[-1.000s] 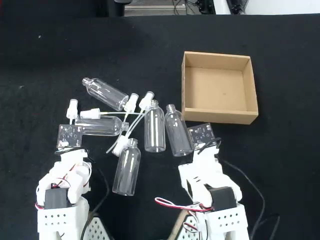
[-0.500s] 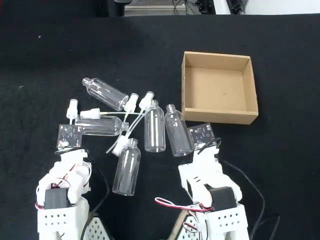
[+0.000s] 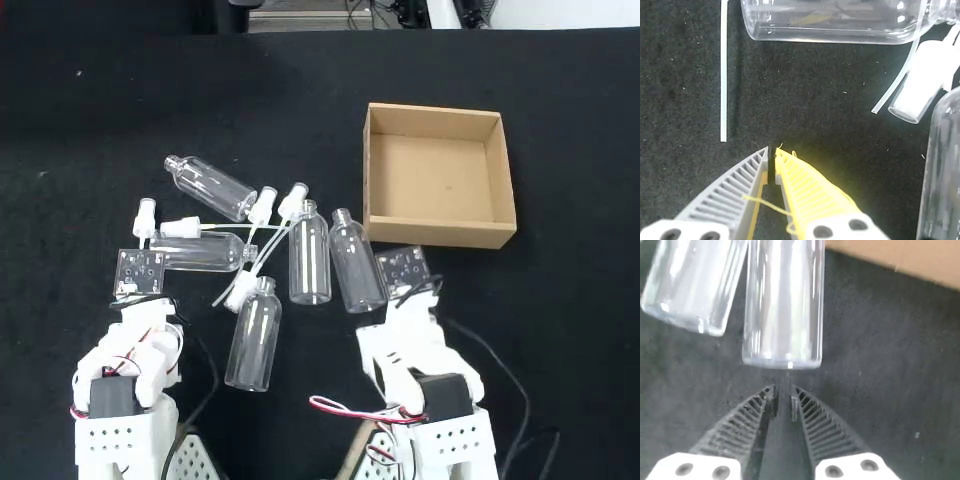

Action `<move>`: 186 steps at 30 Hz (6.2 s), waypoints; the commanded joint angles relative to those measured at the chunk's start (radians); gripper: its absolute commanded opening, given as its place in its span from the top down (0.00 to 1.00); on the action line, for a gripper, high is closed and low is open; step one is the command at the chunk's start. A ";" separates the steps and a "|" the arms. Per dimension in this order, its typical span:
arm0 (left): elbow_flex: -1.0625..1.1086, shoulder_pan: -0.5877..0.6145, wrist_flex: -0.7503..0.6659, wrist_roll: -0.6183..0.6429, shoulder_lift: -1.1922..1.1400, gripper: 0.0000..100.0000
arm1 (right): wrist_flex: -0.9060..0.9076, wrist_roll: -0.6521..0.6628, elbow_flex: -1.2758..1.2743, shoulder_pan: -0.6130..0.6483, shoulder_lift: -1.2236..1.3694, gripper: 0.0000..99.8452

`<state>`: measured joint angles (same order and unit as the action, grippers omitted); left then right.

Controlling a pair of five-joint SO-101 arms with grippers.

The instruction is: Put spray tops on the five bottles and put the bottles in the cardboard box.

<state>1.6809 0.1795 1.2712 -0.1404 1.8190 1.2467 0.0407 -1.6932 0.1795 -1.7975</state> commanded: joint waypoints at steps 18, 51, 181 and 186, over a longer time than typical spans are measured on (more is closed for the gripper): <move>0.018 -0.004 0.005 -0.002 0.009 0.97 | -0.052 0.516 0.315 -0.023 -0.087 0.98; 0.018 -0.004 0.005 -0.002 0.009 0.97 | -0.127 0.173 0.951 0.121 1.283 0.78; 0.018 -0.004 0.005 -0.002 0.009 0.97 | -0.074 0.479 0.805 0.003 1.497 0.76; 0.018 -0.004 0.005 -0.002 0.009 0.97 | -0.118 0.523 0.771 0.009 1.538 0.75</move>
<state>1.6809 0.1795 1.2712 -0.1404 1.8190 1.1515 0.5271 -0.9398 0.1749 -0.2601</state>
